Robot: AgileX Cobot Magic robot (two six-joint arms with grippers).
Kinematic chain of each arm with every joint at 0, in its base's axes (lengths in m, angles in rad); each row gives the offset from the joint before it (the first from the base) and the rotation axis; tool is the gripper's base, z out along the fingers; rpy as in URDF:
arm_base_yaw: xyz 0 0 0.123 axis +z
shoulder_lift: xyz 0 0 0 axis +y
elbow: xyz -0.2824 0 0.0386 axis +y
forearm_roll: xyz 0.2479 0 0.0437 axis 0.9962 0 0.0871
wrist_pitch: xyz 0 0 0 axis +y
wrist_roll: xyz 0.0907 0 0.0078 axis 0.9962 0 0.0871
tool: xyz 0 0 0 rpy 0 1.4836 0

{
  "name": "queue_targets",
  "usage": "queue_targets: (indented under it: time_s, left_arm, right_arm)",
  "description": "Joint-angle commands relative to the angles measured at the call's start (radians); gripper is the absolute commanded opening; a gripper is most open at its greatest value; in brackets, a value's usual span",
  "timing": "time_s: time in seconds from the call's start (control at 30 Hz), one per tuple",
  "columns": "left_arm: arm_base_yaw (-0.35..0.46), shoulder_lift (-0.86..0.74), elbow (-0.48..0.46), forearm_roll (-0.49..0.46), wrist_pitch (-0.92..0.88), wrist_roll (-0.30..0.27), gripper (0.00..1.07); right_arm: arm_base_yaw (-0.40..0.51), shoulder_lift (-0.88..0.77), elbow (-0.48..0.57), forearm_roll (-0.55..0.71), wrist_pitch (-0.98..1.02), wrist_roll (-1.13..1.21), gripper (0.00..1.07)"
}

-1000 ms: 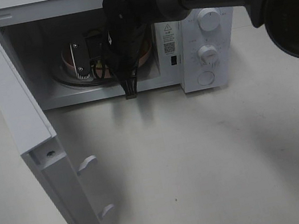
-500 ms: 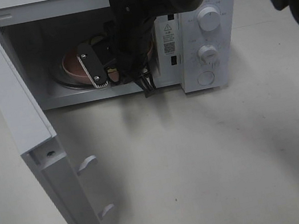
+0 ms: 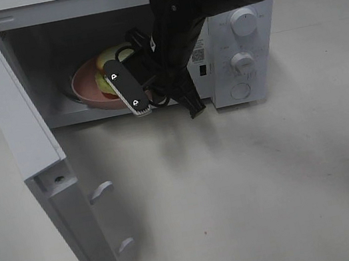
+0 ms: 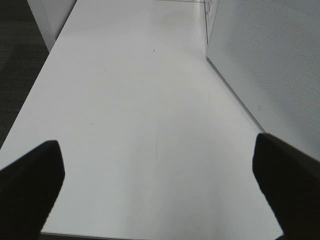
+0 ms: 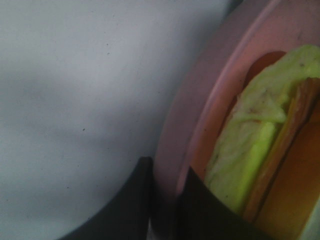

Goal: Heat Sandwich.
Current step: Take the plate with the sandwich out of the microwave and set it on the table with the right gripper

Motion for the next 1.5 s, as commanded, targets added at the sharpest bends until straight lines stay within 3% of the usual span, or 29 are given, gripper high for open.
queue_targets:
  time_s: [0.03,0.8,1.5]
  left_arm:
    - [-0.004,-0.016,0.0,-0.003,-0.012,0.0,0.98]
    - [-0.004,-0.016,0.0,-0.003,-0.012,0.0,0.98]
    - [-0.004,-0.016,0.0,-0.003,-0.012,0.0,0.98]
  right_arm:
    - [0.008,-0.051,0.033,0.008,-0.046,-0.025,0.0]
    - [0.045,-0.272,0.305,0.026,-0.101,-0.086,0.0]
    - [0.045,-0.522,0.621,0.007,-0.201,-0.115,0.0]
